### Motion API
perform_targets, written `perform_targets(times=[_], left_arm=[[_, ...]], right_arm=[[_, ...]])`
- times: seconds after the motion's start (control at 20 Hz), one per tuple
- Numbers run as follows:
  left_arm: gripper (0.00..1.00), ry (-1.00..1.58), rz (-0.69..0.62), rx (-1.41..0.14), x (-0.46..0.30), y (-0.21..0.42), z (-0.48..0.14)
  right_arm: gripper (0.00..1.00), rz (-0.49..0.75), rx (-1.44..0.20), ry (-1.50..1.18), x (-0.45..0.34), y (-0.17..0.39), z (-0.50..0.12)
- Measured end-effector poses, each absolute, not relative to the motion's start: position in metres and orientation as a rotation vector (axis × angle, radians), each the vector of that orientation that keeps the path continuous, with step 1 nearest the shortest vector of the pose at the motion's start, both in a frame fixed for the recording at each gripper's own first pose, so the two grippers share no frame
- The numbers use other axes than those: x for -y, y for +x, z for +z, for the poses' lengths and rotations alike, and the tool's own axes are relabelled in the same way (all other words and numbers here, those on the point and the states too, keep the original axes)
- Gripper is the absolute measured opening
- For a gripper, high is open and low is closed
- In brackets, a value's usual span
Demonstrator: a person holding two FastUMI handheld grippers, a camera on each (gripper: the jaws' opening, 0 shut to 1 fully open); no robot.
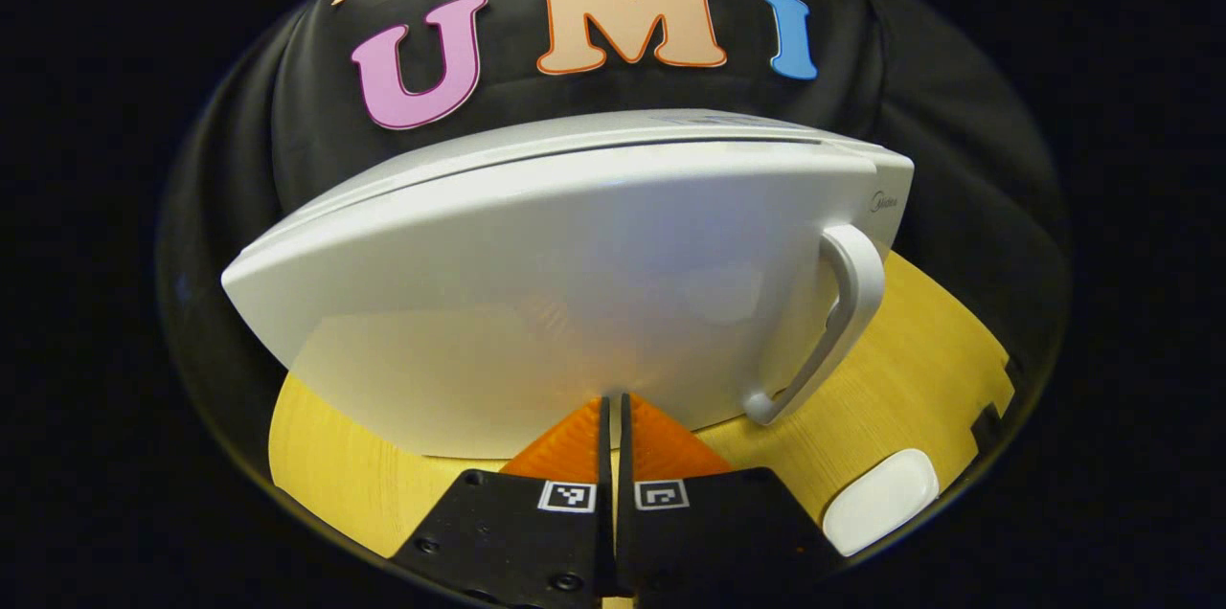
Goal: Open the microwave oven with the left hand, put the food in, and close the microwave oven.
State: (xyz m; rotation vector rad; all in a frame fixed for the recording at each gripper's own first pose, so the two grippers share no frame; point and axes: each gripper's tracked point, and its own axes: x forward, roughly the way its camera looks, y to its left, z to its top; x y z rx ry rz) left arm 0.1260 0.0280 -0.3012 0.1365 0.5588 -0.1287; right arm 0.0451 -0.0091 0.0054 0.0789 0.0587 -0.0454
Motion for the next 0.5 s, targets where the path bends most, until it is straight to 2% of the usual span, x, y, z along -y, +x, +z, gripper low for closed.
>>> perform_targets(times=[0.2,0.25,0.3,0.35,0.45,0.5], left_arm=[[0.01,0.107,-0.135,-0.558,-0.029,0.128,-0.3],[0.01,0.088,-0.14,-0.564,-0.028,0.129,-0.302],[0.0,0.069,-0.14,-0.569,-0.028,0.129,-0.304],[0.01,0.063,-0.123,-0.546,-0.031,0.136,-0.301],[0.0,0.027,-0.124,-0.606,-0.029,0.129,-0.312],[0.01,0.038,-0.132,-0.575,-0.028,0.134,-0.308]], right_arm=[[0.85,-0.043,-0.071,0.097,0.0,0.047,0.003],[0.89,-0.04,-0.073,0.105,-0.004,0.049,0.0],[0.85,-0.033,-0.074,0.112,-0.009,0.052,-0.001],[0.85,-0.023,-0.077,0.117,-0.015,0.056,-0.003],[0.85,-0.005,-0.084,0.112,-0.025,0.057,-0.007],[0.9,-0.001,-0.083,0.103,-0.028,0.057,-0.008]])
